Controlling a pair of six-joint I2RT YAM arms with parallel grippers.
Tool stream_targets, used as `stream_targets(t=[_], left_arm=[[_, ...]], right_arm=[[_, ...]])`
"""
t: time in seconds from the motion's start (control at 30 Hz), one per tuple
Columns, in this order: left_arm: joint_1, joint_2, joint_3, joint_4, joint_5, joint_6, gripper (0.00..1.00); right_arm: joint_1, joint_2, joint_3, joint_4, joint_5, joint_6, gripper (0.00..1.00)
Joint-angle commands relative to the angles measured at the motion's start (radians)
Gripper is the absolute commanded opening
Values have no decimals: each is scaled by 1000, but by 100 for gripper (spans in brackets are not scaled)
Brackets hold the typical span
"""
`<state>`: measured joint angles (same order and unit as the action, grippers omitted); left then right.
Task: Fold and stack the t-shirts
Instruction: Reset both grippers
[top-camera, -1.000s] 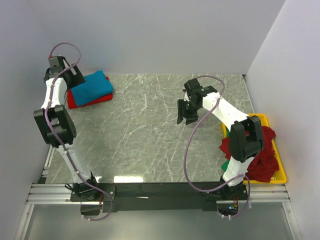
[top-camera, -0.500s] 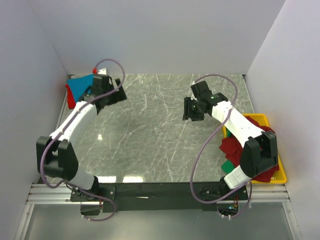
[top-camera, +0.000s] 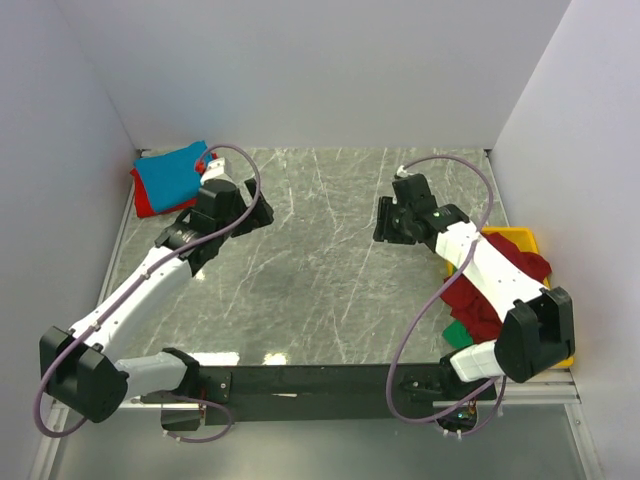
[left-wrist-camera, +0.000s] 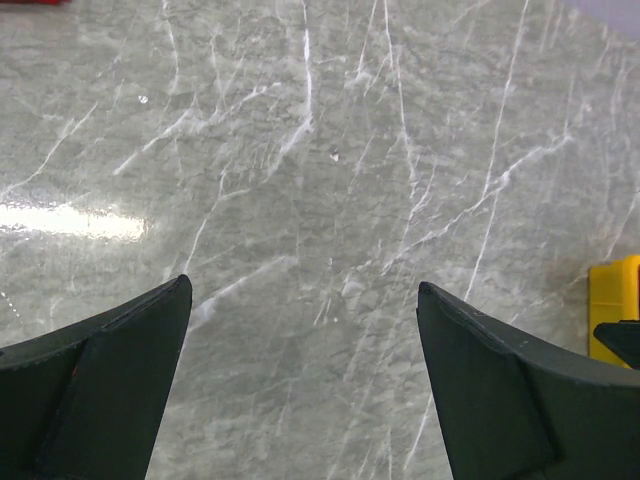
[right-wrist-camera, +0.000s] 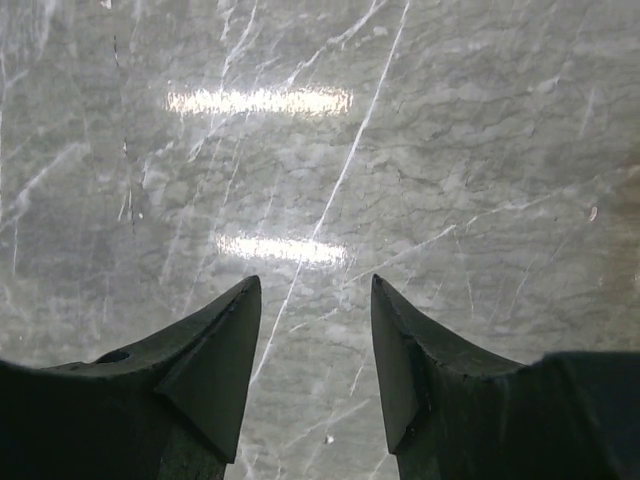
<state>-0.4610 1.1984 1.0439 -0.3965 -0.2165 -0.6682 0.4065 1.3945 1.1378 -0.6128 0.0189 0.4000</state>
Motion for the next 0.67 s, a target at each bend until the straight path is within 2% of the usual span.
stream_targets(t=[0.0, 0.2, 0.63], left_arm=[[-11, -39, -15, 59, -30, -34, 99], [-24, -45, -28, 82, -30, -39, 100], [-28, -49, -12, 93, -63, -22, 100]], right_arm=[[6, -63, -33, 73, 52, 13, 55], [6, -104, -82, 128, 56, 33, 55], [6, -176, -115, 127, 95, 20, 55]])
